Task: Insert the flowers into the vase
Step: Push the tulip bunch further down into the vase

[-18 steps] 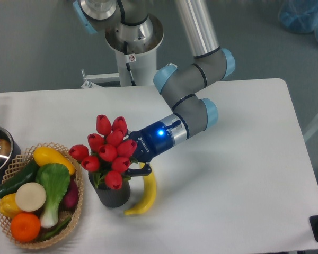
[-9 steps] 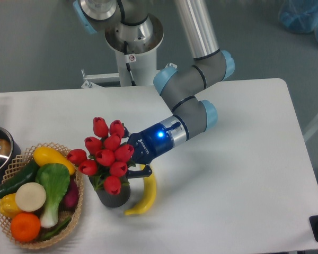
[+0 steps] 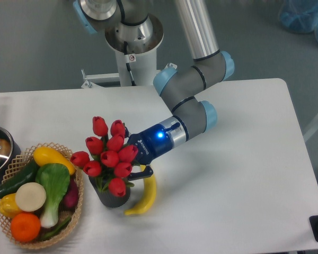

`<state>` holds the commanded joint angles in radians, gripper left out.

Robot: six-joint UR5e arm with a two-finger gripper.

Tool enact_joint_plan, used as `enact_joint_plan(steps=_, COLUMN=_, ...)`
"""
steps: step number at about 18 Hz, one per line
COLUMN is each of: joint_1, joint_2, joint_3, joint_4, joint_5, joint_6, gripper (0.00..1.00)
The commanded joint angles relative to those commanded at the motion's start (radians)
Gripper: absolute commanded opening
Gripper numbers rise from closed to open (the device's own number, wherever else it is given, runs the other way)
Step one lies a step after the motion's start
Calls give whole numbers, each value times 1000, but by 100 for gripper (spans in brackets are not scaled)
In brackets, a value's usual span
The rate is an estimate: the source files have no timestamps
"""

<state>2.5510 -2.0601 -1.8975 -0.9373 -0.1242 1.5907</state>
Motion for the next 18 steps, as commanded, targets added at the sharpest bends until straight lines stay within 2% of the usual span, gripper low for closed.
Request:
enact_joint_plan(steps=1, joint_1=0, joint_2=-2, joint_3=2, joint_4=0, joint_5=0, joint_6=5, gripper=73)
enact_joint_plan(steps=5, joint_1=0, joint_2=-2, joint_3=0, joint_4=0, joint_5=0, joint_6=12, gripper=76)
enact_joint_plan(steps=12, joint_1=0, joint_2=-2, joint_3=0, joint_4=3, joint_5=0, joint_6=12, gripper=90)
enact_joint_plan(steps=16, joint_1=0, joint_2=0, joint_3=0, joint_4=3, joint_5=0, joint_6=12, gripper=89)
enact_joint_plan(steps=18, joint_1=0, joint_2=2, joint_3=0, joint_4=3, joint_5=2, joint_6=12, gripper=85)
